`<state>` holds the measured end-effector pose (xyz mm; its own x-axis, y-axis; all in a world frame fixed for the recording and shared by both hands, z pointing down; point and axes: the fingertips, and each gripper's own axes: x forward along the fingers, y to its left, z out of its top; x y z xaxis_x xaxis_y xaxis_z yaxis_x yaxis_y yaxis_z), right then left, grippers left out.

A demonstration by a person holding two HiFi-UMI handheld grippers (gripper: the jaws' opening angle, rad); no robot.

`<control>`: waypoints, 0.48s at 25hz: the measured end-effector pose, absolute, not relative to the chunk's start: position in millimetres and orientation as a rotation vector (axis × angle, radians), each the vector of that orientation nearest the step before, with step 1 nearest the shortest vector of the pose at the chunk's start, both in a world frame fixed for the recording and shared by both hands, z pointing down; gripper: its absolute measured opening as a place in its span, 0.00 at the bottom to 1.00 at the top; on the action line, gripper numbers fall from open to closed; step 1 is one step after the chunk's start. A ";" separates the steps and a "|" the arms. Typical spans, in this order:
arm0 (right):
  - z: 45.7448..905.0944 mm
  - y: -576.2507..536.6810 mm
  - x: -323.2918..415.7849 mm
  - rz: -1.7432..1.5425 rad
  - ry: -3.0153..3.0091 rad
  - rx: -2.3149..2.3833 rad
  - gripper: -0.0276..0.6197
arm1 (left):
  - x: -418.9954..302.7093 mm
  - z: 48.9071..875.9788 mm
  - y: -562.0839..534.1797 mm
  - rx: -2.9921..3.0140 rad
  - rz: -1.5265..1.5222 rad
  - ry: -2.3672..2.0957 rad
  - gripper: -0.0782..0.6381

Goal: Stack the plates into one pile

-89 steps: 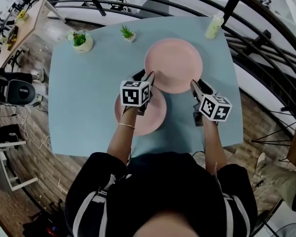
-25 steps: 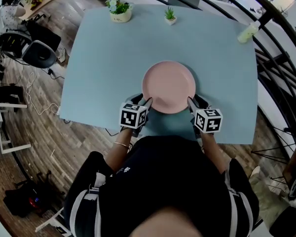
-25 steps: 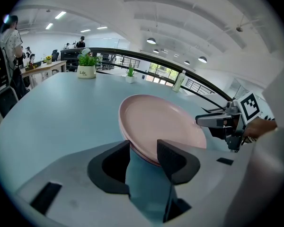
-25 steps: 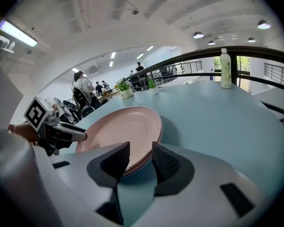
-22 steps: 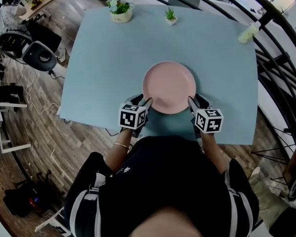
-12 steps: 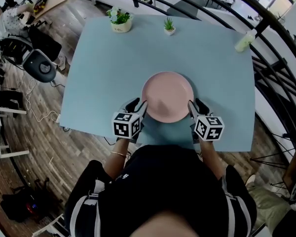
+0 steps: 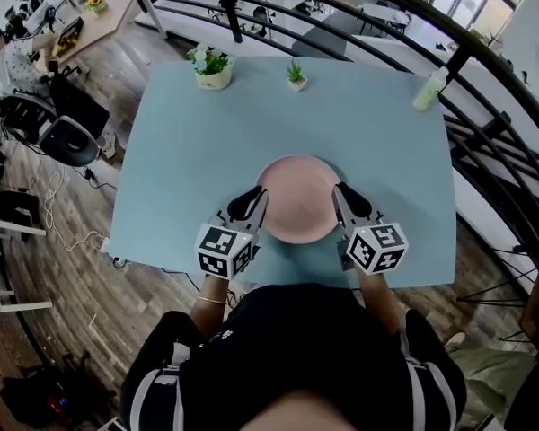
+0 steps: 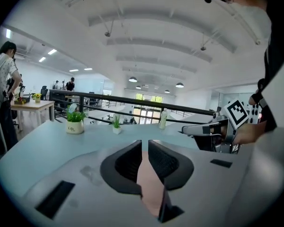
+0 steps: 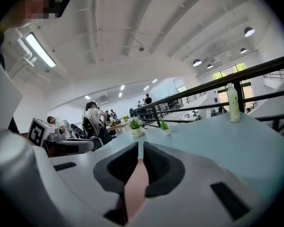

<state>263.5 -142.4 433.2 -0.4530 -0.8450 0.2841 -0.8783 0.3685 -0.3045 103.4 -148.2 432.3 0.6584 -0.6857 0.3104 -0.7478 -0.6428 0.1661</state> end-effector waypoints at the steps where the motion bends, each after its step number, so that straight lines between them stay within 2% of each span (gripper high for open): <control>1: 425.6 -142.7 263.2 0.622 -2.548 1.604 0.08 | 106.5 424.1 -148.1 2.618 0.291 -1.138 0.17; 3: 411.8 -142.1 264.0 0.590 -2.576 1.623 0.04 | 112.1 407.4 -146.8 2.646 0.224 -1.106 0.16; 12: 380.9 -134.4 261.1 0.532 -2.660 1.637 0.04 | 120.1 364.4 -142.6 2.752 0.156 -1.067 0.14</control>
